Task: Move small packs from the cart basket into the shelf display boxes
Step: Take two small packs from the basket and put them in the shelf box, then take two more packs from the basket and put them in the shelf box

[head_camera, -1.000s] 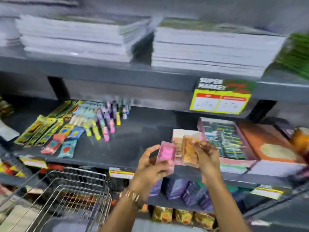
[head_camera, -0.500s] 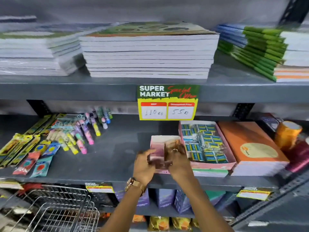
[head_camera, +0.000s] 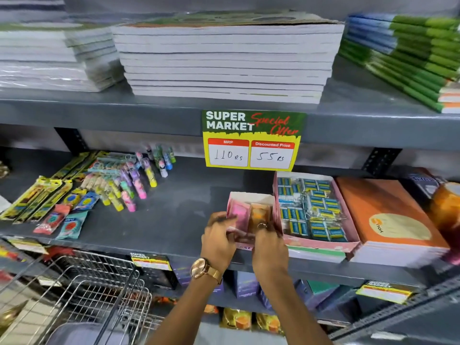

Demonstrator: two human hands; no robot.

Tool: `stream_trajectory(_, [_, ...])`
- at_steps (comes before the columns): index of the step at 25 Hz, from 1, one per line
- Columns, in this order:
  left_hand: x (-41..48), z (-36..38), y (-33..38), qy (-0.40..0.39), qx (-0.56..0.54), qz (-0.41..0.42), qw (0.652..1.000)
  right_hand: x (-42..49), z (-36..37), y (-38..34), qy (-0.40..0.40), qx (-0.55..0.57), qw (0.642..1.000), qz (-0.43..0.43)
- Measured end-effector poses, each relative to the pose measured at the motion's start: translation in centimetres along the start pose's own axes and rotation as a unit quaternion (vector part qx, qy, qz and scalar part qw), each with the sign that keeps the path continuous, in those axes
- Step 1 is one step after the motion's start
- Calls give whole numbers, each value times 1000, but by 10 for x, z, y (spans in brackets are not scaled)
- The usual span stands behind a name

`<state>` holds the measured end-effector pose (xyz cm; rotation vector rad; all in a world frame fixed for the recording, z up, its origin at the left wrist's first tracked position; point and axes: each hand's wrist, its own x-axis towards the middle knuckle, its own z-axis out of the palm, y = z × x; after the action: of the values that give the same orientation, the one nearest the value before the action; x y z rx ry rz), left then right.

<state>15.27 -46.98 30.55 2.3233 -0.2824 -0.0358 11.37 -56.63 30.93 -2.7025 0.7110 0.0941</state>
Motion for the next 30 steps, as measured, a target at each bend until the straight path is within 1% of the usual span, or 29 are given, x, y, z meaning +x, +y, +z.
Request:
stream_trajectory(3, [-1,3,-2,-6,24,8,1000,5,14,-4,5,-15,1000,-8])
stream_trajectory(7, [7,9,-9,-40,107,19,993,5,25,-2,43,-35,998,-28])
stream_trajectory(9, [10,10,-9,-43,120,33,991,4,22,-4,19,-58,998,-13])
stream_trajectory(11, [7,6,-14,-36,105,58,992,-1,18,-12,10,-69,998,-6])
stream_trajectory(12, [4,1,-20,-27,93,70,993,-6,17,-19,34,-68,997,-29])
stream_trajectory(13, [-2,-7,-28,-14,90,78,993,-11,19,-28,80,-71,992,-73])
stream_trajectory(15, [-17,-31,-51,25,85,74,993,-22,31,-50,153,-62,969,-183])
stream_trajectory(17, [-38,-65,-85,75,69,33,994,-42,50,-86,145,-9,945,-292])
stream_trajectory(19, [-65,-104,-132,123,53,-39,990,-67,74,-131,84,39,924,-370])
stream_trajectory(21, [-98,-137,-196,155,48,-135,977,-92,108,-177,-21,56,891,-450])
stream_trajectory(22, [-118,-153,-234,164,38,-201,965,-106,128,-203,-82,47,872,-480])
stream_trajectory(24, [-157,-170,-306,159,1,-344,925,-125,165,-242,-191,-9,837,-512])
stream_trajectory(26, [-197,-178,-370,143,-25,-479,866,-140,210,-281,-269,-65,803,-528])
stream_trajectory(28, [-236,-171,-419,101,-38,-571,814,-155,256,-309,-337,-122,771,-526])
stream_trajectory(30, [-272,-157,-451,26,-55,-623,780,-171,310,-328,-399,-204,730,-516])
